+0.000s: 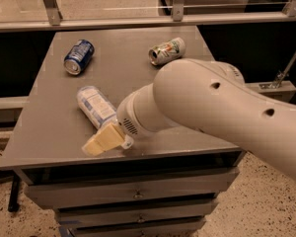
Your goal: Move blue plastic bottle near 7up can
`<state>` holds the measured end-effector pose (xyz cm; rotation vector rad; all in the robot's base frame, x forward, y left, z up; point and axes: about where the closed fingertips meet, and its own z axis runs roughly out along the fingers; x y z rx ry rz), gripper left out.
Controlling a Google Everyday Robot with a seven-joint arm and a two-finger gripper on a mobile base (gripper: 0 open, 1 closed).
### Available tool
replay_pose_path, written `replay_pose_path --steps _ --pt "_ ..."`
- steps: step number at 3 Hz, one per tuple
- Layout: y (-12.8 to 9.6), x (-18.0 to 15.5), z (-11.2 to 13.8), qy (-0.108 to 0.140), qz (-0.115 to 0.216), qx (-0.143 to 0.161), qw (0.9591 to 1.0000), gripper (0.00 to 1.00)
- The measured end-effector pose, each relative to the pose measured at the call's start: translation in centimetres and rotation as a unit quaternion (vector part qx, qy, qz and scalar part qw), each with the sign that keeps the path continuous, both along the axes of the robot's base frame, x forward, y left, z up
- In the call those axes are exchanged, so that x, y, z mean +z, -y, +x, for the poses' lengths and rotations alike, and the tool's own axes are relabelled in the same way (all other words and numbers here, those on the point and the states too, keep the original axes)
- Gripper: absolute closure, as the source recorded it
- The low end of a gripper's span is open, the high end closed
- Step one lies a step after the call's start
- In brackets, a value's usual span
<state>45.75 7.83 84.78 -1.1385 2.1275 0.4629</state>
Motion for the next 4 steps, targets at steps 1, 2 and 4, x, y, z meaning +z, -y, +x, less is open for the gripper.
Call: replay_pose_path --steps 1,2,4 --pt "-1.3 -0.5 0.4 -0.005 0.016 -0.002 0.9999 0.18" --pt "-2.2 -0.6 0.7 -0.012 0.027 -0.007 0.9995 0.41" --pt "-0.4 -0.4 1.4 -0.018 0.018 -0.030 0.9992 0.88"
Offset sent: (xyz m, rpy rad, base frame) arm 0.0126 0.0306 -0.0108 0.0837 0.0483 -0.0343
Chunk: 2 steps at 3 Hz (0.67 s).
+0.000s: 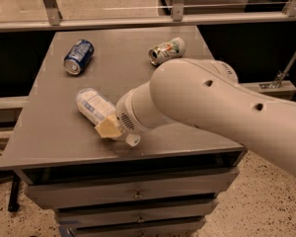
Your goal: Move blue plastic bottle near 7up can
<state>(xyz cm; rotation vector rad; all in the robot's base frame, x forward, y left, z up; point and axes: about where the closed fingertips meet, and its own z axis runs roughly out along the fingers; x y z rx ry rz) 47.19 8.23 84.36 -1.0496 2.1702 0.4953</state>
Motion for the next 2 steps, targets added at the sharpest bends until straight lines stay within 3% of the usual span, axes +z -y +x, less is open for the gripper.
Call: replay_pose_path --steps 1,2 --pt "3.7 0.5 1.0 0.006 -0.029 -0.018 0.9994 1.00" --pt "9.0 1.2 2.1 0.014 -0.069 -0.045 0.9965 1.00"
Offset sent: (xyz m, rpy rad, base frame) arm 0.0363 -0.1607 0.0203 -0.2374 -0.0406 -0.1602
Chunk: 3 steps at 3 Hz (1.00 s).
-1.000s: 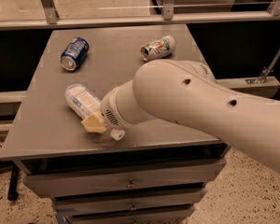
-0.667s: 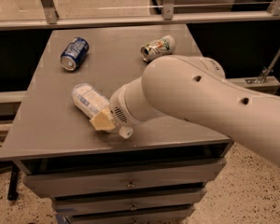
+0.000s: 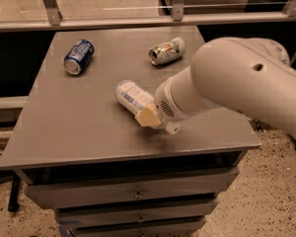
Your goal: Move blue plastic bottle near 7up can
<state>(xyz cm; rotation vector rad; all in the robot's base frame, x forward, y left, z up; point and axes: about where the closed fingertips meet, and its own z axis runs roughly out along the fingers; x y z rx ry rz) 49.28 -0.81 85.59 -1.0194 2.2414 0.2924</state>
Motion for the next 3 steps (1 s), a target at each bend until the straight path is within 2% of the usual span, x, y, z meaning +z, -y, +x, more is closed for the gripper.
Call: replay_pose_path --steps 1,2,3 --pt "5.4 0.4 0.9 0.002 -0.029 -0.033 0.9990 1.00" --pt "9.9 0.6 2.3 0.005 -0.042 -0.066 0.9969 1.00" --pt "12.9 1.5 4.4 0.016 -0.047 -0.090 0.9947 1.00"
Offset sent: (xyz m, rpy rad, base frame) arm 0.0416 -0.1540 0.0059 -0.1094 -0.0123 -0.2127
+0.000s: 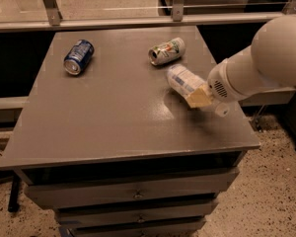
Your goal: Move blue plastic bottle near 7up can
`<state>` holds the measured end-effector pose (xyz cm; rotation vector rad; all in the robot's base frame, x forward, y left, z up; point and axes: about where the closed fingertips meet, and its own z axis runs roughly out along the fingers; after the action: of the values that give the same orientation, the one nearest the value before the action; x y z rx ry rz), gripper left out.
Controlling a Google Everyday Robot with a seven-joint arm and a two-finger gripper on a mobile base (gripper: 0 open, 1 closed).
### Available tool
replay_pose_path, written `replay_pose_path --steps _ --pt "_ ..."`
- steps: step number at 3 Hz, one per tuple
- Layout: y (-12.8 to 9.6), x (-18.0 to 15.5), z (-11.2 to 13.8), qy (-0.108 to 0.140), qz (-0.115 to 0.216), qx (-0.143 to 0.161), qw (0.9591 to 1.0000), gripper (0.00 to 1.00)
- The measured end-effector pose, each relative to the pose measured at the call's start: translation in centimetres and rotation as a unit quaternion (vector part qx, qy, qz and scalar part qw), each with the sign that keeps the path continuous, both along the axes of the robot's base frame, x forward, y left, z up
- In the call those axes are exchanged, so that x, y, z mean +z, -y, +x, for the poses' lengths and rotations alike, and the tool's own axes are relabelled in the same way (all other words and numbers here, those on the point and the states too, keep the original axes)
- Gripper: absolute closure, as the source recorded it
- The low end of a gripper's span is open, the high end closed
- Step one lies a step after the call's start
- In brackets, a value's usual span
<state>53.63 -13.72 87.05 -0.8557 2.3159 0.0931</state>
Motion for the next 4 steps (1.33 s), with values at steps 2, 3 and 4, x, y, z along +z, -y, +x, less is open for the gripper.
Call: replay_pose_path --steps 2,3,4 --pt "2.4 0.8 3.4 0.012 -0.001 -0.021 0.9997 1.00" --pt "2.4 0.8 4.8 0.017 0.006 -0.027 0.9995 1.00" --pt "0.6 0.9 6.7 0.026 0.018 -0.020 0.9993 1.00"
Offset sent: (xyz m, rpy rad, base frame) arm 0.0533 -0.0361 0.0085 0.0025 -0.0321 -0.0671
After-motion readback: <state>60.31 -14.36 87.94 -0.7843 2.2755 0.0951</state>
